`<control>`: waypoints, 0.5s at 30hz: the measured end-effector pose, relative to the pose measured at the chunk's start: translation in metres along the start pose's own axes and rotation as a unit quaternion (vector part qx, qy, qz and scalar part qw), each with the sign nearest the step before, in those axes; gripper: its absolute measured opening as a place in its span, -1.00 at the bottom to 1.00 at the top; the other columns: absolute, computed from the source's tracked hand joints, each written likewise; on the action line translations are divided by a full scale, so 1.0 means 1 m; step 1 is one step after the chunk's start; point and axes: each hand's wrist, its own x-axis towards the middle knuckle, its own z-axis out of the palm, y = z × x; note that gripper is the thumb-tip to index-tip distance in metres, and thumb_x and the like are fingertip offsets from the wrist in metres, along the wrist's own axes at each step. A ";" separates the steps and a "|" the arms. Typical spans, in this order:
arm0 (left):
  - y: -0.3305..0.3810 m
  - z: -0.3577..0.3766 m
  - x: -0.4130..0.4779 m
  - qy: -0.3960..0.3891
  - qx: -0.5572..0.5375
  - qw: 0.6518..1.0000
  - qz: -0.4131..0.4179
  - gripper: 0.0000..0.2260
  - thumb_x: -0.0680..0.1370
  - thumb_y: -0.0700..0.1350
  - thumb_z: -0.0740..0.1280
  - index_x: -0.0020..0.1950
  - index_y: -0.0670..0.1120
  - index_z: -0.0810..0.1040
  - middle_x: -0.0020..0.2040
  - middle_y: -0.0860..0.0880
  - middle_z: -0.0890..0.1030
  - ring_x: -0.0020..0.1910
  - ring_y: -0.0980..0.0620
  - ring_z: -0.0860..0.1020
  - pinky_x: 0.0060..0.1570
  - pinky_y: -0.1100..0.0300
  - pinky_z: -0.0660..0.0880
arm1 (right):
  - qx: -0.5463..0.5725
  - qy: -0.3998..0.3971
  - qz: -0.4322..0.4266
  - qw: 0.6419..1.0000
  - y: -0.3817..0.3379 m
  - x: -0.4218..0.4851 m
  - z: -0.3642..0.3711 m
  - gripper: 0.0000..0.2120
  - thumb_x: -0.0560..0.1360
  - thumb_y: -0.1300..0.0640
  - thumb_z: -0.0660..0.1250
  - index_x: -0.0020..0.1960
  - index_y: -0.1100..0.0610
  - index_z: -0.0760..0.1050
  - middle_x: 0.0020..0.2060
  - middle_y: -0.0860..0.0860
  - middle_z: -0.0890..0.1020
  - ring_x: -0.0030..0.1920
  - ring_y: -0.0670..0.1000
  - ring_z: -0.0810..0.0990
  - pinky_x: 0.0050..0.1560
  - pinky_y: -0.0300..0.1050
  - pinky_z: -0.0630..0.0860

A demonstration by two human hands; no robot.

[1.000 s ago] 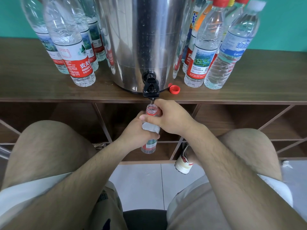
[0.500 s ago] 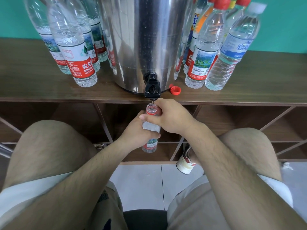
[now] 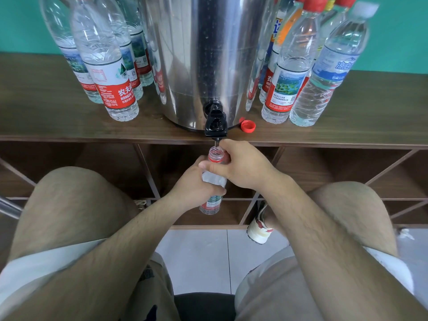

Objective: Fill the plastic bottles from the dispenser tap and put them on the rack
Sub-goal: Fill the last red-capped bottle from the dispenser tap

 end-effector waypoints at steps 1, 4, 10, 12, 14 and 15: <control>0.000 0.000 0.000 -0.001 0.001 1.000 0.000 -0.36 0.44 -0.21 0.58 0.45 -0.04 0.40 0.26 -0.03 0.56 0.28 -0.03 0.54 0.31 0.00 0.54 | -0.001 0.001 0.002 1.000 0.001 0.000 0.000 -0.56 0.49 -0.35 0.42 -0.14 0.01 0.44 -0.31 -0.07 0.54 -0.31 -0.04 0.50 -0.27 -0.04 0.44; 0.001 0.002 0.001 -0.002 -0.001 1.000 -0.003 -0.36 0.45 -0.21 0.58 0.46 -0.03 0.39 0.26 -0.02 0.56 0.29 -0.03 0.54 0.31 0.03 0.53 | -0.003 0.004 0.000 1.000 0.003 0.000 0.001 -0.57 0.49 -0.35 0.43 -0.18 -0.02 0.41 -0.31 -0.06 0.54 -0.32 -0.05 0.49 -0.29 -0.07 0.42; 0.001 0.004 0.001 -0.004 -0.005 1.000 -0.005 -0.35 0.46 -0.21 0.57 0.48 -0.03 0.38 0.30 -0.03 0.56 0.33 -0.04 0.53 0.37 -0.06 0.51 | -0.011 0.014 -0.010 1.000 0.002 0.000 0.002 -0.59 0.50 -0.34 0.44 -0.23 -0.10 0.35 -0.36 -0.11 0.50 -0.37 -0.10 0.46 -0.33 -0.18 0.29; 0.000 0.003 0.000 -0.005 -0.005 1.000 -0.003 -0.35 0.46 -0.21 0.57 0.48 -0.04 0.39 0.30 -0.03 0.56 0.32 -0.05 0.53 0.37 -0.08 0.51 | -0.014 0.011 -0.011 1.000 0.003 0.000 0.003 -0.58 0.50 -0.34 0.43 -0.22 -0.08 0.36 -0.36 -0.10 0.50 -0.36 -0.08 0.47 -0.32 -0.17 0.31; -0.002 0.002 0.000 -0.004 0.000 1.000 -0.003 -0.35 0.45 -0.21 0.58 0.47 -0.04 0.39 0.30 -0.04 0.56 0.31 -0.05 0.53 0.37 -0.09 0.52 | -0.019 0.004 -0.009 1.000 0.003 0.001 0.005 -0.58 0.50 -0.36 0.42 -0.19 -0.04 0.40 -0.33 -0.09 0.53 -0.33 -0.06 0.49 -0.30 -0.13 0.36; -0.003 0.002 0.001 -0.003 0.003 1.000 -0.003 -0.35 0.45 -0.21 0.58 0.47 -0.04 0.39 0.29 -0.04 0.56 0.30 -0.04 0.54 0.36 -0.07 0.52 | -0.021 0.002 -0.009 1.000 0.003 0.002 0.005 -0.57 0.50 -0.36 0.41 -0.17 -0.02 0.42 -0.31 -0.08 0.53 -0.32 -0.05 0.50 -0.30 -0.12 0.38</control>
